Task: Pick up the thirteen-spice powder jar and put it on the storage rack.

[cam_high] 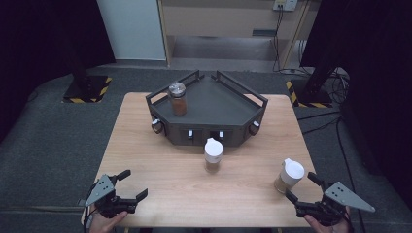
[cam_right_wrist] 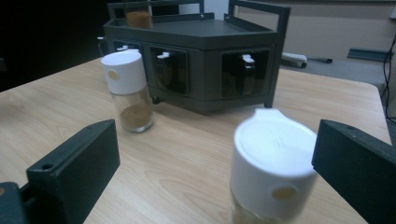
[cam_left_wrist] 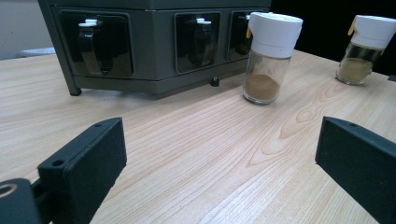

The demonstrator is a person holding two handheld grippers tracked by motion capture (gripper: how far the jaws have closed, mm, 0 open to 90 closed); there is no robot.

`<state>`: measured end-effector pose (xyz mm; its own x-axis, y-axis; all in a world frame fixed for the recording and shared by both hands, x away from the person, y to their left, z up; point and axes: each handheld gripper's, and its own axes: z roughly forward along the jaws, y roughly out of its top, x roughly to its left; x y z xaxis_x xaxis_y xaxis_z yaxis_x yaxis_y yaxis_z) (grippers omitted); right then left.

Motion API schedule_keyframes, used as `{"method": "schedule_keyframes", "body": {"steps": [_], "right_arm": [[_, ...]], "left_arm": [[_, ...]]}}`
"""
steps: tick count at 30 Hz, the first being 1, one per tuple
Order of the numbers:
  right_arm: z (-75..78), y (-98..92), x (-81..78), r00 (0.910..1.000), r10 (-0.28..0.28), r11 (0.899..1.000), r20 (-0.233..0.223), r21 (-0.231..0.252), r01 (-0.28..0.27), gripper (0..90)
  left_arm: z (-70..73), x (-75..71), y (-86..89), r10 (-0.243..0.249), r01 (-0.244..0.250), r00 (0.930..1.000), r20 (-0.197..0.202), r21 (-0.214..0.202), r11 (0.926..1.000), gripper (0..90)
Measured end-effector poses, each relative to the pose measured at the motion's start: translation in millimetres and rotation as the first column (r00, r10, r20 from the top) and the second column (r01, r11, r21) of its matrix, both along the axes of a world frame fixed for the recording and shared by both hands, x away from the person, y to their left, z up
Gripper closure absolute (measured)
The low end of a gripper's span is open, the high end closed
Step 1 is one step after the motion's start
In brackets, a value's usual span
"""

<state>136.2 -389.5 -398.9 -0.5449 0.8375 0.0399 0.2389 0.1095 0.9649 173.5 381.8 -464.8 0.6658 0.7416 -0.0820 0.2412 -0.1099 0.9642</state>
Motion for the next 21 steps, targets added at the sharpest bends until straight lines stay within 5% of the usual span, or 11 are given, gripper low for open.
{"method": "schedule_keyframes", "body": {"steps": [12, 21], "right_arm": [[18.6, 23.7, 33.2, 0.9950, 0.098, 0.995, -0.022, 0.005, -0.097, 1.9], [24.5, 52.7, 66.7, 0.9811, 0.188, 0.982, -0.046, -0.009, -0.188, 2.4]], "left_arm": [[0.3, 1.4, 0.0, -0.010, 0.010, 0.9999, -0.011, 0.001, 1.0000, 1.1], [0.4, 1.4, 0.3, -0.012, 0.012, 0.9999, -0.011, 0.001, 0.9999, 1.0]]}}
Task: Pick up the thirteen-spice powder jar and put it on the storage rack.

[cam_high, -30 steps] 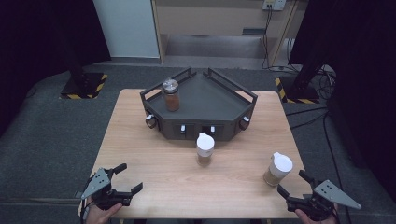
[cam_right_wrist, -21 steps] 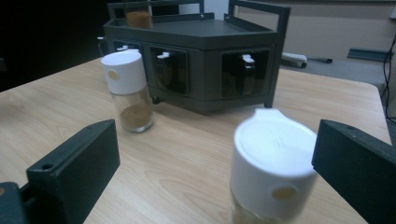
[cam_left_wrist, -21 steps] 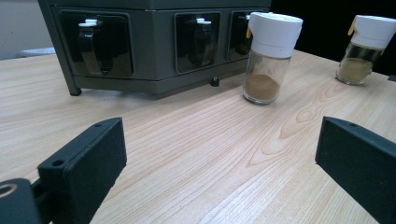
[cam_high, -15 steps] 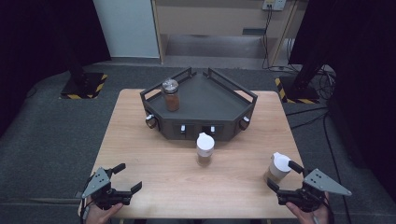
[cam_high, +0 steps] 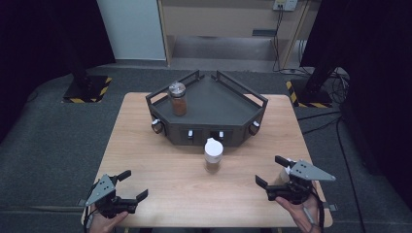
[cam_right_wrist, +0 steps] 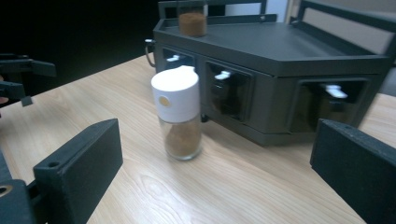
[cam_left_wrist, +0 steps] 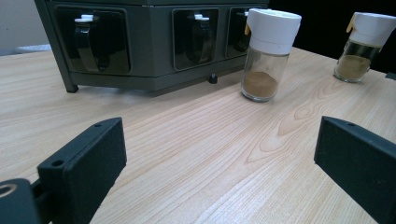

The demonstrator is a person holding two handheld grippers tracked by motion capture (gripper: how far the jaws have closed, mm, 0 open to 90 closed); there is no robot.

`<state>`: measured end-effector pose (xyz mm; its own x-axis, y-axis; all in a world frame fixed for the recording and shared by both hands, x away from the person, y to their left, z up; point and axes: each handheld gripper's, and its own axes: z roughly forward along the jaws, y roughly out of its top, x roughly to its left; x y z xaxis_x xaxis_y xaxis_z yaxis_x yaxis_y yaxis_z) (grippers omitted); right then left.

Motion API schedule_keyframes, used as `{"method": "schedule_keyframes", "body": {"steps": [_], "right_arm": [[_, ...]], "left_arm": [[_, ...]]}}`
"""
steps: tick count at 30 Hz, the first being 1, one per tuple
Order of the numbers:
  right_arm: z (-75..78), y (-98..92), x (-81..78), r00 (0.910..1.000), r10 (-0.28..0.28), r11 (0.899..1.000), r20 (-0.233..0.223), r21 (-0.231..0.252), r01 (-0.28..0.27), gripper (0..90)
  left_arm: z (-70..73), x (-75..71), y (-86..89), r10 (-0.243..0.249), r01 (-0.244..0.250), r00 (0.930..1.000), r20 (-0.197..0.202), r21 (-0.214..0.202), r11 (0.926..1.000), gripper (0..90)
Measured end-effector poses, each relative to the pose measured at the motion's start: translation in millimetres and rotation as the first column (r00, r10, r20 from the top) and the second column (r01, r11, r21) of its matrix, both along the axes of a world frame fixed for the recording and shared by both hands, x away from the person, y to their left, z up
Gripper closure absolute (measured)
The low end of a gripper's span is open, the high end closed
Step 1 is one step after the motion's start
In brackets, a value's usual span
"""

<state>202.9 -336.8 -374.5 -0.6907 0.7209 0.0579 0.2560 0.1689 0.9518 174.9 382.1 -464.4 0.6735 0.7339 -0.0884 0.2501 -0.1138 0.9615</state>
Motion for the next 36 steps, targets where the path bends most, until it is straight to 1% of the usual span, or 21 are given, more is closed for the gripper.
{"method": "schedule_keyframes", "body": {"steps": [1, 2, 3, 4, 5, 6, 7, 9, 10, 15, 18, 19, 22, 25, 26, 29, 30, 31, 32, 34, 36], "right_arm": [[-0.9, 3.0, 4.1, 0.9999, 0.009, 1.000, -0.009, 0.005, -0.009, 2.5], [-0.9, 3.0, 4.1, 0.9999, 0.009, 1.000, -0.009, 0.005, -0.009, 2.5], [-1.8, 10.5, 11.4, 0.9996, 0.022, 1.000, -0.018, -0.003, -0.022, 2.6], [-2.6, 13.9, 14.8, 0.9993, 0.029, 1.000, -0.022, -0.003, -0.029, 2.6], [-2.6, 13.9, 14.8, 0.9993, 0.029, 1.000, -0.022, -0.003, -0.029, 2.6], [-3.3, 21.1, 21.0, 0.9988, 0.041, 0.999, -0.026, -0.010, -0.041, 2.8], [-3.6, 24.2, 24.3, 0.9985, 0.047, 0.999, -0.029, -0.010, -0.048, 2.8], [-4.0, 27.4, 27.1, 0.9982, 0.052, 0.999, -0.031, -0.009, -0.053, 2.9], [-4.4, 34.1, 32.9, 0.9975, 0.062, 0.998, -0.034, -0.014, -0.063, 3.0], [-7.4, 49.7, 47.7, 0.9956, 0.079, 0.996, -0.051, -0.025, -0.080, 3.4], [-8.3, 58.7, 54.6, 0.9950, 0.085, 0.996, -0.053, -0.030, -0.087, 3.5], [-8.3, 58.7, 54.6, 0.9950, 0.085, 0.996, -0.053, -0.030, -0.087, 3.5], [-8.3, 69.9, 61.9, 0.9942, 0.096, 0.995, -0.050, -0.034, -0.097, 4.2], [-9.4, 78.3, 68.3, 0.9935, 0.100, 0.994, -0.055, -0.039, -0.102, 4.7], [-9.4, 78.3, 68.3, 0.9935, 0.100, 0.994, -0.055, -0.039, -0.102, 4.7], [-12.8, 89.5, 76.9, 0.9925, 0.104, 0.994, -0.064, -0.035, -0.107, 5.4], [-12.8, 89.5, 76.9, 0.9925, 0.104, 0.994, -0.064, -0.035, -0.107, 5.4], [-14.7, 95.8, 81.4, 0.9923, 0.104, 0.993, -0.068, -0.042, -0.107, 5.6], [-14.7, 95.8, 81.4, 0.9923, 0.104, 0.993, -0.068, -0.042, -0.107, 5.6], [-17.7, 104.2, 89.2, 0.9911, 0.108, 0.992, -0.078, -0.050, -0.112, 5.9], [-18.3, 107.1, 91.2, 0.9909, 0.109, 0.992, -0.079, -0.057, -0.113, 6.1]], "left_arm": [[-0.1, 0.0, 0.1, 0.000, 0.000, 1.0000, 0.001, 0.000, 1.0000, 1.0], [-0.1, 0.0, 0.1, 0.000, 0.000, 1.0000, 0.001, 0.000, 1.0000, 1.0], [-0.2, -0.1, 0.3, 0.001, -0.001, 1.0000, 0.000, -0.002, 1.0000, 1.0], [-0.2, -0.1, 0.4, 0.002, -0.002, 1.0000, 0.000, -0.002, 1.0000, 0.9], [-0.2, -0.1, 0.4, 0.002, -0.002, 1.0000, 0.000, -0.002, 1.0000, 0.9], [-0.3, -0.2, 0.5, 0.001, -0.001, 1.0000, 0.001, -0.003, 1.0000, 0.9], [-0.3, -0.2, 0.5, 0.001, -0.001, 1.0000, 0.001, -0.003, 1.0000, 0.9], [-0.2, -0.1, 0.4, 0.002, -0.002, 1.0000, 0.001, -0.002, 1.0000, 0.9], [-0.1, 0.0, 0.2, 0.001, -0.001, 1.0000, 0.000, -0.002, 1.0000, 0.9], [0.2, 0.0, -0.2, -0.002, 0.002, 1.0000, 0.001, 0.003, 1.0000, 0.9], [0.2, 0.1, -0.3, -0.002, 0.002, 1.0000, 0.000, 0.003, 1.0000, 0.9], [0.3, 0.1, -0.3, -0.002, 0.002, 1.0000, 0.000, 0.004, 1.0000, 0.9], [0.4, 0.2, -0.6, -0.002, 0.002, 1.0000, 0.000, 0.006, 1.0000, 0.9], [0.8, 0.0, -0.9, -0.002, 0.002, 1.0000, 0.000, 0.009, 1.0000, 0.9], [0.8, 0.0, -0.9, -0.002, 0.002, 1.0000, 0.000, 0.009, 1.0000, 0.8], [0.7, 0.0, -0.8, -0.001, 0.001, 1.0000, 0.000, 0.009, 1.0000, 0.8], [0.7, 0.0, -0.8, -0.001, 0.001, 1.0000, 0.000, 0.009, 1.0000, 0.8], [0.7, 0.0, -0.7, -0.001, 0.001, 1.0000, 0.000, 0.008, 1.0000, 0.8], [0.6, -0.1, -0.5, -0.001, 0.001, 1.0000, 0.000, 0.007, 1.0000, 0.8], [0.6, -0.3, 0.0, -0.002, 0.002, 1.0000, 0.002, 0.006, 1.0000, 0.8], [0.3, -0.3, 0.3, -0.002, 0.002, 1.0000, 0.002, 0.004, 1.0000, 0.8]]}}
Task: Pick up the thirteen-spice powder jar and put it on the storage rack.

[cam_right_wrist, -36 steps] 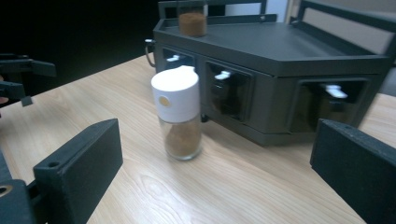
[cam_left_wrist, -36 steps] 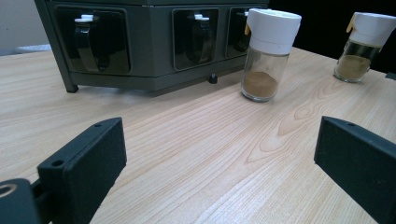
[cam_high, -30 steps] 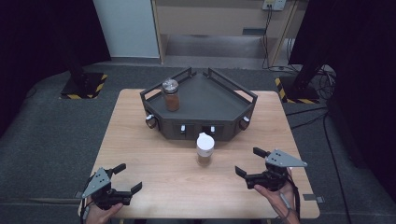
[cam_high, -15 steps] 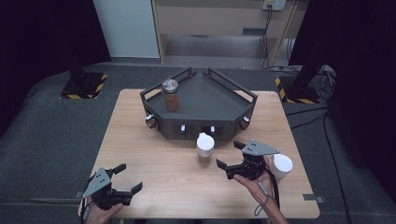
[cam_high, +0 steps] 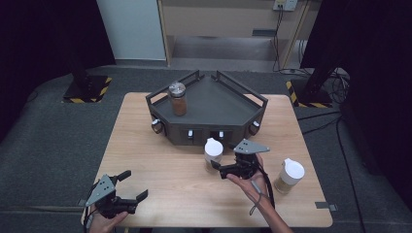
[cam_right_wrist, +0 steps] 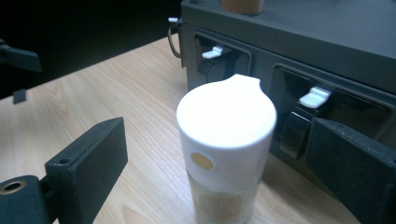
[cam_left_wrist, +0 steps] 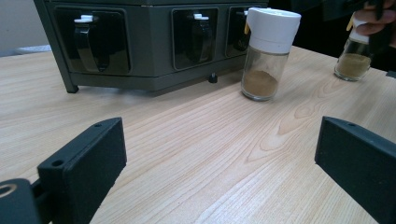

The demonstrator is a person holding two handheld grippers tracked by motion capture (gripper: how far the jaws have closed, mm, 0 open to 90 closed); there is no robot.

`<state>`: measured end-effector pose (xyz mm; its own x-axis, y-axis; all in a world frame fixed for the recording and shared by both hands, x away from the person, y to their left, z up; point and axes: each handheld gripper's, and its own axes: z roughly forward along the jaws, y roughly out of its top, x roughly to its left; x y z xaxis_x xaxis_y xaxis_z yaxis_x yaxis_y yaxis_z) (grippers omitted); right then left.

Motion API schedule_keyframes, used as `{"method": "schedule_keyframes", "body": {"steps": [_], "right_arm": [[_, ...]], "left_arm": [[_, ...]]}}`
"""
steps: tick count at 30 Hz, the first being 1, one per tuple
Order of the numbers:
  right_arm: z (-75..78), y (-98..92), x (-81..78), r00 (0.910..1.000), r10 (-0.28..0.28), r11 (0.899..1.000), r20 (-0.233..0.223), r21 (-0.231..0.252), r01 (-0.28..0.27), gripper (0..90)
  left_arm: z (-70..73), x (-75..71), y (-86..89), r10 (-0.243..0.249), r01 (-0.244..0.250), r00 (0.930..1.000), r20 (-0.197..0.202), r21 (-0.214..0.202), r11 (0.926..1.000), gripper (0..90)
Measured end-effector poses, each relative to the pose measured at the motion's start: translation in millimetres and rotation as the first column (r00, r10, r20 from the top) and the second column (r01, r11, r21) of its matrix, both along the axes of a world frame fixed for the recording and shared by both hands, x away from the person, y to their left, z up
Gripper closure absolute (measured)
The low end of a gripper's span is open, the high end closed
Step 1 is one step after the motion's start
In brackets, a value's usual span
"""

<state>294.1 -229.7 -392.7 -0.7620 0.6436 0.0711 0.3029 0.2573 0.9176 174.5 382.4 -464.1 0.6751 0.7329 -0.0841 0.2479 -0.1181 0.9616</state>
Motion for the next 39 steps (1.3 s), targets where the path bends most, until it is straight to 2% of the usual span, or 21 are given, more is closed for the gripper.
{"method": "schedule_keyframes", "body": {"steps": [12, 15, 21, 24, 30, 36, 38, 39], "right_arm": [[-15.9, 26.6, 18.9, 0.9999, -0.016, 1.000, 0.001, -0.019, 0.016, 15.8], [-17.4, 30.7, 20.2, 0.9998, -0.019, 0.999, 0.007, -0.033, 0.019, 18.3], [-22.4, 37.1, 20.4, 0.9989, -0.037, 0.998, 0.030, -0.053, 0.038, 30.3], [-21.4, 37.0, 20.2, 0.9988, -0.037, 0.998, 0.032, -0.057, 0.038, 30.6], [-11.5, 37.8, 21.9, 0.9996, 0.004, 0.997, 0.029, -0.073, -0.002, 30.8], [5.8, 36.8, 25.0, 0.9990, 0.035, 0.997, 0.029, -0.066, -0.033, 30.8], [19.0, 38.2, 26.3, 0.9982, 0.047, 0.996, 0.036, -0.077, -0.044, 30.8], [19.0, 38.2, 26.3, 0.9982, 0.047, 0.996, 0.036, -0.077, -0.044, 30.8]], "left_arm": [[0.2, -0.1, -0.4, -0.002, 0.002, 1.0000, 0.001, 0.003, 1.0000, 0.8], [0.3, -0.2, -0.4, -0.002, 0.002, 1.0000, 0.002, 0.003, 1.0000, 0.8], [0.1, 0.0, -0.5, -0.004, 0.004, 1.0000, 0.003, 0.004, 1.0000, 0.8], [0.0, 0.3, -0.6, -0.005, 0.005, 1.0000, 0.002, 0.005, 1.0000, 0.8], [-0.2, 0.5, -0.5, -0.007, 0.007, 1.0000, 0.002, 0.003, 1.0000, 0.8], [-0.1, 0.7, -0.6, -0.008, 0.008, 1.0000, 0.000, 0.003, 1.0000, 0.8], [-0.1, 0.8, -0.6, -0.010, 0.010, 1.0000, 0.000, 0.003, 0.9999, 0.8], [-0.1, 0.8, -0.6, -0.010, 0.010, 1.0000, 0.000, 0.003, 0.9999, 0.8]]}}
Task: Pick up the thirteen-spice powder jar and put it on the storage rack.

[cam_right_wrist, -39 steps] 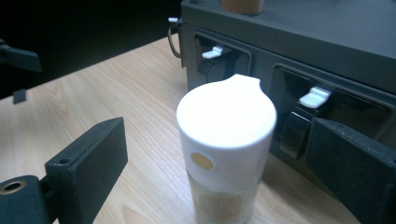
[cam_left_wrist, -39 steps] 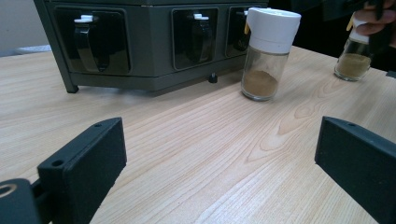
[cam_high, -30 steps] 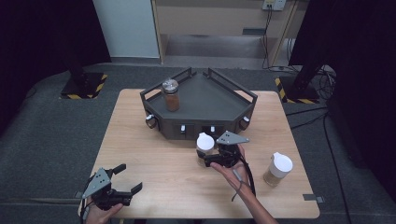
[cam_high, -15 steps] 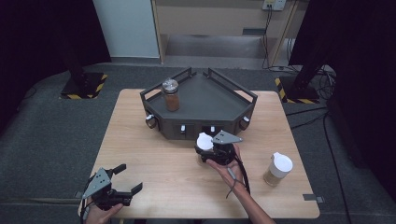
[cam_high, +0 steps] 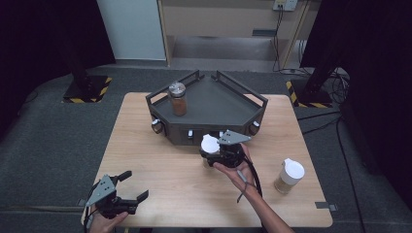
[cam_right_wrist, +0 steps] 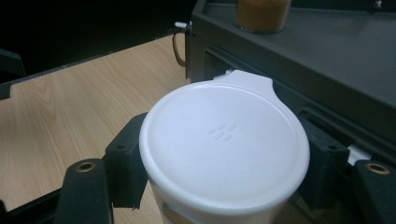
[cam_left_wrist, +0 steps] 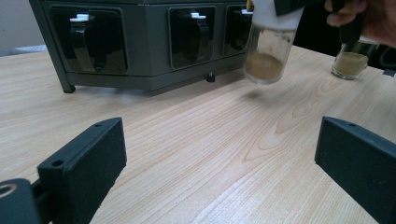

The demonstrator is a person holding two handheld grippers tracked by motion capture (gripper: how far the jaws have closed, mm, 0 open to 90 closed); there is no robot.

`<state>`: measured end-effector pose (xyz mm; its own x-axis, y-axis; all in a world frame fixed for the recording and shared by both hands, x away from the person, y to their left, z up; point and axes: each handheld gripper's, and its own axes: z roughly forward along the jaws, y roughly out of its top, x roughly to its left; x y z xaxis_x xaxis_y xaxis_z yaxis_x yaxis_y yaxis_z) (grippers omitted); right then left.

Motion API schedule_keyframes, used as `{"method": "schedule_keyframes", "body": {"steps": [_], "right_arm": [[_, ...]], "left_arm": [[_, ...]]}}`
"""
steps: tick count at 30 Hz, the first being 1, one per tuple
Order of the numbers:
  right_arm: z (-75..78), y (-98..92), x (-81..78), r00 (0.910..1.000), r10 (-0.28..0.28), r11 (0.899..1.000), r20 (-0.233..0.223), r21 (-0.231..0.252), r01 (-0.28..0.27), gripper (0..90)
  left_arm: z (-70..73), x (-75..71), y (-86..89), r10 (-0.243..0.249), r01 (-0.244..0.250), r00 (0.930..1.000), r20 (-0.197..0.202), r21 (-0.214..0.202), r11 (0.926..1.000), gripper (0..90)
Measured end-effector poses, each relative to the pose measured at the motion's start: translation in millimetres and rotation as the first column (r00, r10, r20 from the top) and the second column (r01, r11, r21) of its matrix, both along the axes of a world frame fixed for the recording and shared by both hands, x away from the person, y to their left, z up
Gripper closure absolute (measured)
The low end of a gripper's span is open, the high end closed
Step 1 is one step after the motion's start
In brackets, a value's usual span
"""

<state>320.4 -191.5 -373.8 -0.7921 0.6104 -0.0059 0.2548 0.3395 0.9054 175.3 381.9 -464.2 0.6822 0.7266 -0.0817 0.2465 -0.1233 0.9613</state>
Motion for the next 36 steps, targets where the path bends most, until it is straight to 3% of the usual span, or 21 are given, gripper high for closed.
{"method": "schedule_keyframes", "body": {"steps": [11, 14, 20, 27, 36], "right_arm": [[54.2, 4.9, 9.9, 0.9995, 0.028, 1.000, 0.014, -0.006, -0.028, 30.8], [63.1, 6.0, 13.3, 0.9994, 0.034, 0.999, 0.011, -0.007, -0.034, 30.8], [90.9, 11.2, 26.9, 0.9990, 0.043, 0.999, 0.004, -0.014, -0.043, 30.8], [118.9, 17.2, 43.6, 0.9998, 0.021, 1.000, 0.000, -0.013, -0.021, 30.9], [139.2, 24.7, 65.0, 0.9997, -0.025, 1.000, 0.008, -0.002, 0.025, 30.9]], "left_arm": [[-0.1, 0.7, -0.2, -0.004, 0.004, 1.0000, -0.004, -0.001, 1.0000, 0.9], [0.0, 1.0, -0.2, -0.005, 0.005, 1.0000, -0.006, 0.000, 1.0000, 0.8], [0.2, 0.9, -0.3, -0.005, 0.005, 1.0000, -0.007, -0.002, 1.0000, 0.8], [0.2, 1.1, -0.2, -0.005, 0.005, 0.9999, -0.009, -0.002, 1.0000, 0.8], [0.2, 1.4, 0.0, -0.006, 0.006, 0.9999, -0.011, -0.002, 1.0000, 0.8]]}}
